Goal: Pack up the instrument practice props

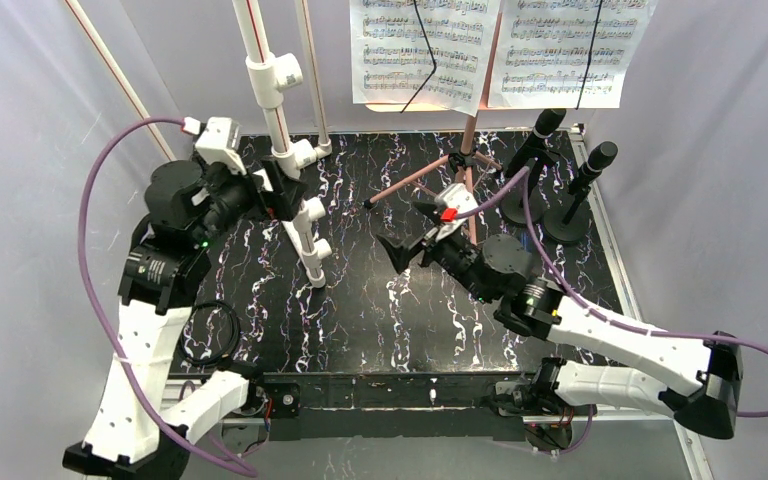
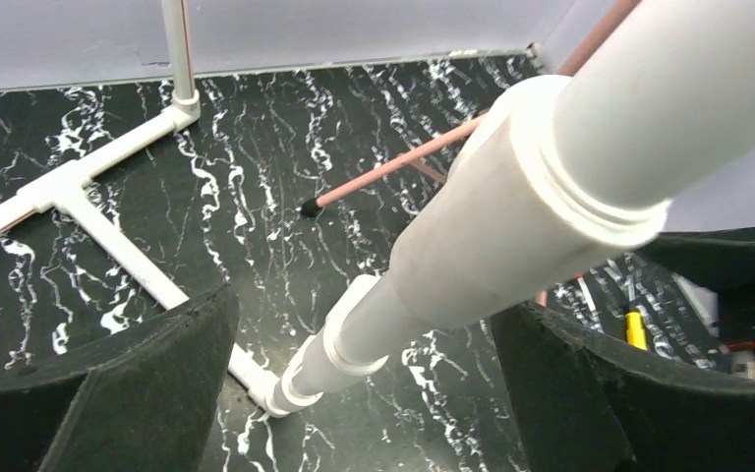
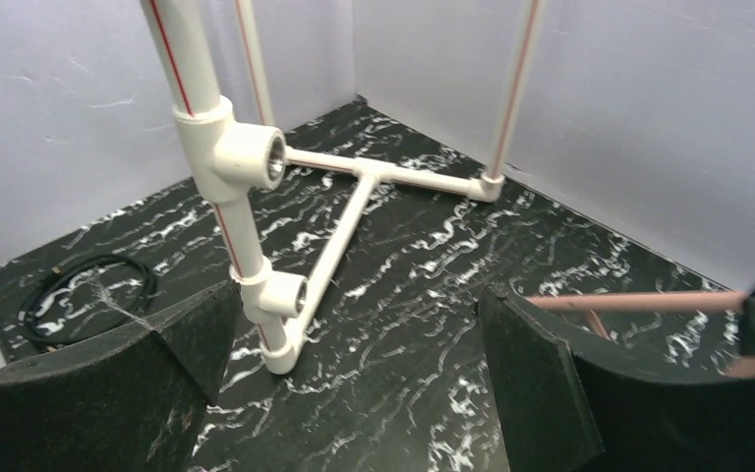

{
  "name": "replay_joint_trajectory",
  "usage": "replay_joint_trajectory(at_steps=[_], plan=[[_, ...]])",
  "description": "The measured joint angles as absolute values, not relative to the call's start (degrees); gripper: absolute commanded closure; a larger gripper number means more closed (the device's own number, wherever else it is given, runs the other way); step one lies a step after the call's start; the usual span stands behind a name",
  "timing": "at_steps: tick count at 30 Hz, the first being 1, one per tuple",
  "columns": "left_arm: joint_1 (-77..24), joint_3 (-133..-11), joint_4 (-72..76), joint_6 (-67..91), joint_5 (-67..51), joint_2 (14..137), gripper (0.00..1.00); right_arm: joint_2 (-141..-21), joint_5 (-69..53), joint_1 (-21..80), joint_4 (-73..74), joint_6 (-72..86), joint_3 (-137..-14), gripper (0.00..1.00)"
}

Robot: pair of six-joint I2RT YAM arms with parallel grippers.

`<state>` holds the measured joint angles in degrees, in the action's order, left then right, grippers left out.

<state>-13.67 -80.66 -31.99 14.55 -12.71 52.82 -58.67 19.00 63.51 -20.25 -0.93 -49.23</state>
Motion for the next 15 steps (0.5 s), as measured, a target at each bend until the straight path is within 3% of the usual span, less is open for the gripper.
replay_joint_trajectory(at_steps=[8, 15], plan=[[-29.6, -79.6, -30.7, 7.7, 8.3, 55.3, 0.02, -49.0, 25.3, 63.5, -15.0, -2.1, -44.7, 0.01], [-32.2, -73.2, -26.6, 4.8, 24.8, 53.3, 0.02, -41.6, 29.1, 63.5, -9.7, -2.4, -43.1, 0.01]])
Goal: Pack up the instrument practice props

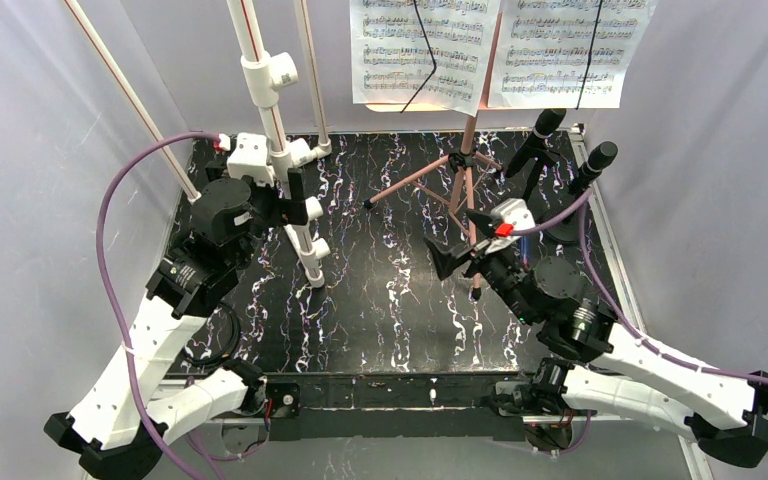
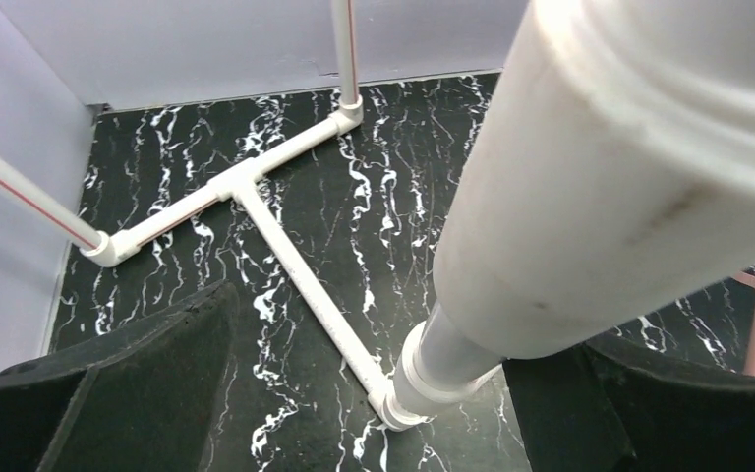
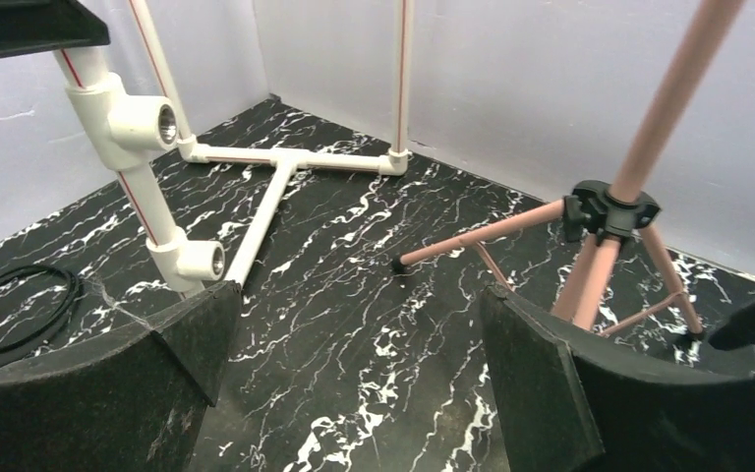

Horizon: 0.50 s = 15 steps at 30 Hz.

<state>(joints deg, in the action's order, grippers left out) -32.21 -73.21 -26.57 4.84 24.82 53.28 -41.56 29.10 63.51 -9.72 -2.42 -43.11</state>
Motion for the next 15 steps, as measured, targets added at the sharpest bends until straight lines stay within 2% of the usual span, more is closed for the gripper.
replay_joint_trajectory(at_steps=[9, 15], plan=[[-32.6, -70.0, -23.5, 2.4, 36.1, 51.2, 0.02, -35.0, 31.8, 63.5, -3.7, -3.8, -42.4, 0.01], [-28.8, -67.2, -21.6, -0.1, 39.0, 48.4, 0.02, -33.2, 31.8, 63.5, -1.0, -5.2, -42.3, 0.01]])
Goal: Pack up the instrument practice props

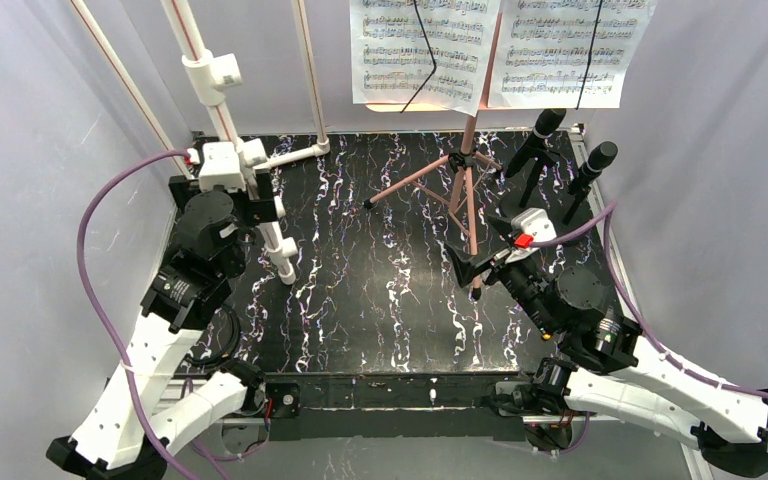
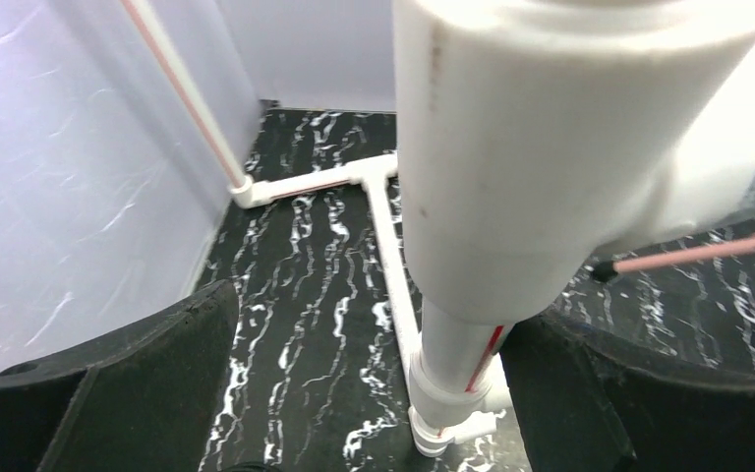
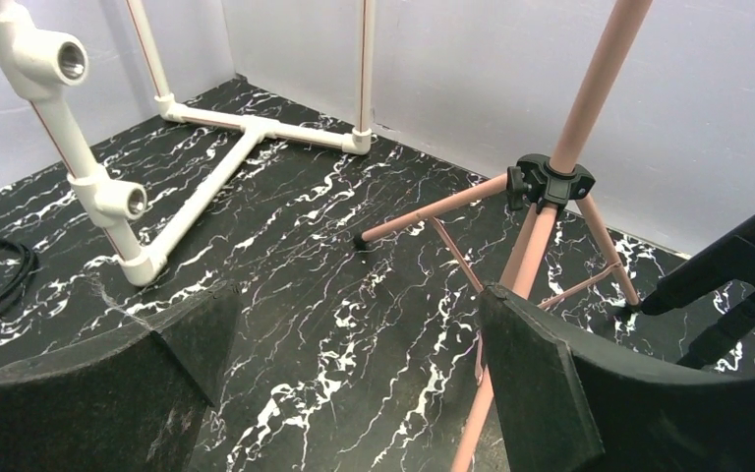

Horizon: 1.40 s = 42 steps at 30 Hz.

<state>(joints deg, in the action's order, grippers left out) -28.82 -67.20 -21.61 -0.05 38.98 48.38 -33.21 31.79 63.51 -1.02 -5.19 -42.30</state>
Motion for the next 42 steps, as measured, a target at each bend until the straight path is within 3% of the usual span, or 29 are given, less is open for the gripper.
replay_joint_trajectory(at_steps=[14, 32, 42], plan=[[-9.0, -66.1, -21.5, -1.4, 37.4, 47.9, 0.02, -32.3, 31.2, 63.5, 0.5, -6.9, -41.4, 0.01], [19.0, -68.3, -18.0, 0.7, 25.5, 56.8, 0.02, -31.9, 28.8, 63.5, 0.5, -7.9, -41.3, 0.01], [24.0, -72.2, -18.4, 1.2, 23.9, 61.4, 0.02, -32.2, 27.7, 63.5, 0.5, -7.9, -41.3, 0.01]])
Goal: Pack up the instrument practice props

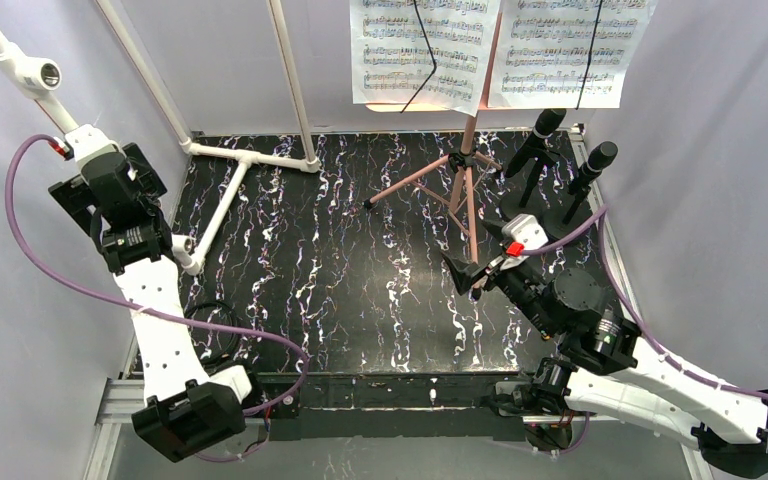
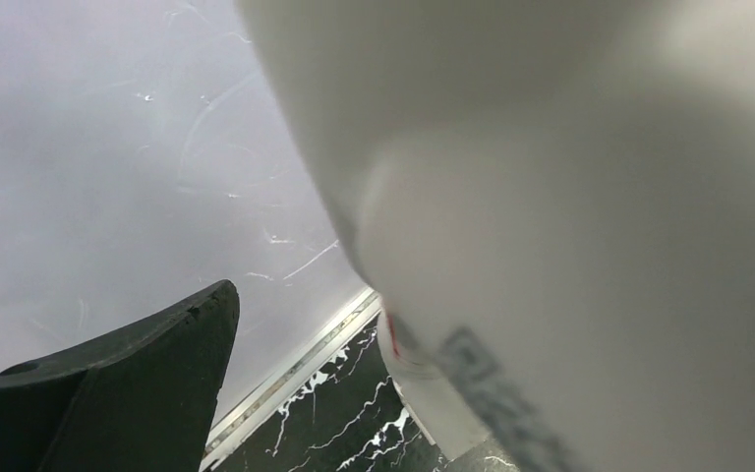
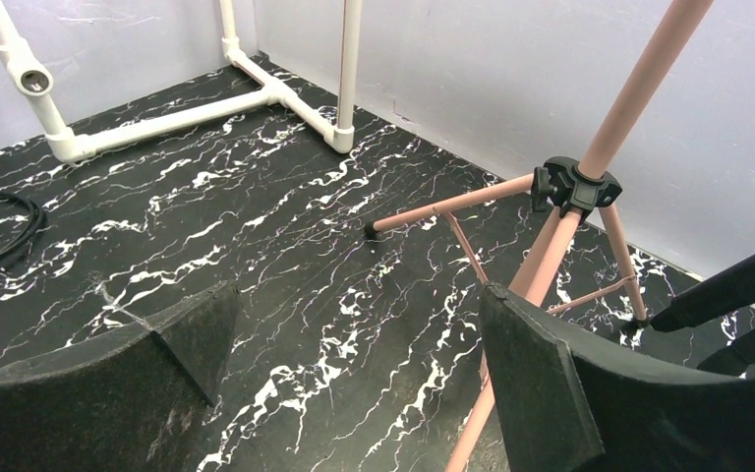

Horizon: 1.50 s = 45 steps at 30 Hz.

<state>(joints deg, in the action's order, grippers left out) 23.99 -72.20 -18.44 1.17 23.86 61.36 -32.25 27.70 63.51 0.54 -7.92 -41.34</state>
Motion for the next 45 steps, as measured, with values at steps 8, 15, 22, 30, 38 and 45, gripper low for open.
replay_joint_trajectory(at_steps=[8, 15, 22, 30, 38, 45], plan=[[24.3, -72.6, -22.2, 2.4, 21.3, 58.2, 0.02, -33.6, 26.8, 63.5, 0.7, -7.7, -41.3, 0.01], [22.8, -73.2, -27.4, 3.6, 21.9, 50.8, 0.02, -35.2, 26.4, 63.5, 3.2, -7.3, -41.5, 0.01], [18.5, -73.9, -33.1, 3.9, 23.1, 46.0, 0.02, -37.6, 27.2, 63.5, 5.6, -7.0, -43.8, 0.01], [10.7, -79.2, -39.9, 2.5, 12.4, 39.0, 0.02, -41.9, 28.8, 63.5, 10.1, -6.0, -51.9, 0.01], [6.2, -83.4, -40.4, 3.6, -8.1, 39.4, 0.02, -49.4, 30.0, 63.5, 15.0, -5.8, -62.4, 0.01], [5.8, -84.1, -34.0, 10.2, -26.7, 49.9, 0.03, -56.6, 33.7, 63.5, 17.9, -7.6, -74.1, 0.02]])
